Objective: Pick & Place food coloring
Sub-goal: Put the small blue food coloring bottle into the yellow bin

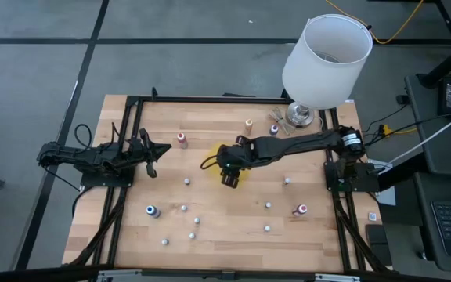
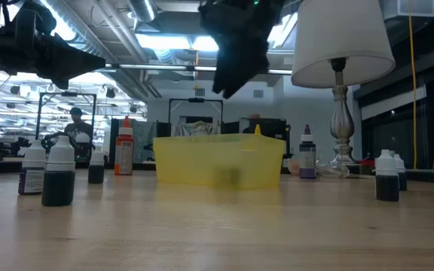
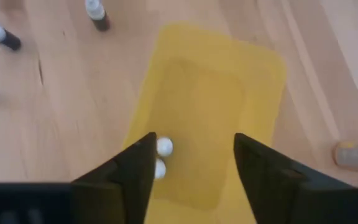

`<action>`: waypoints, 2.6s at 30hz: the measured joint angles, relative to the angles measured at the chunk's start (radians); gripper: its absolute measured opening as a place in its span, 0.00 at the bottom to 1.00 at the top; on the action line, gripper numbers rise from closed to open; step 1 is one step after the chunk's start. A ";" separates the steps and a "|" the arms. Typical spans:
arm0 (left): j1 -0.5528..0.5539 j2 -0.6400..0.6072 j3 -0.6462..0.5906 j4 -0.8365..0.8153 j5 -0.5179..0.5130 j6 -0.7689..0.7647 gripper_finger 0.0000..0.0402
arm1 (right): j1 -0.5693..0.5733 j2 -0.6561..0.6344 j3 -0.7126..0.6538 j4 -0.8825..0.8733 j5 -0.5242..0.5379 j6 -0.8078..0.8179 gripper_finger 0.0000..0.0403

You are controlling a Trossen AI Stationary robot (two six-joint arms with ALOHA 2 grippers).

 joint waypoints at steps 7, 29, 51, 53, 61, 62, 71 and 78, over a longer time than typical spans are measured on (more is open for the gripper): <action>0.000 0.000 0.000 0.000 0.000 0.000 0.03 | 0.033 -0.084 -0.109 -0.082 0.008 0.146 0.70; 0.000 0.000 0.000 0.000 0.000 0.000 0.02 | 0.088 -0.463 -0.708 -0.116 -0.020 0.722 0.73; 0.000 0.000 0.000 0.000 0.000 0.000 0.03 | 0.111 -0.483 -0.903 0.053 -0.079 0.831 0.73; 0.000 0.000 0.000 0.000 0.000 0.000 0.03 | 0.111 -0.472 -0.915 0.079 -0.097 0.831 0.73; 0.000 0.000 0.000 0.000 0.000 0.000 0.02 | 0.121 -0.468 -0.921 0.086 -0.110 0.838 0.73; 0.000 0.000 0.000 0.000 0.000 0.000 0.02 | 0.121 -0.468 -0.921 0.085 -0.110 0.838 0.73; 0.000 0.000 0.000 0.000 0.000 0.000 0.03 | 0.120 -0.468 -0.921 0.083 -0.110 0.830 0.58; 0.000 0.000 0.000 0.000 0.000 0.000 0.02 | 0.120 -0.468 -0.921 0.079 -0.117 0.827 0.41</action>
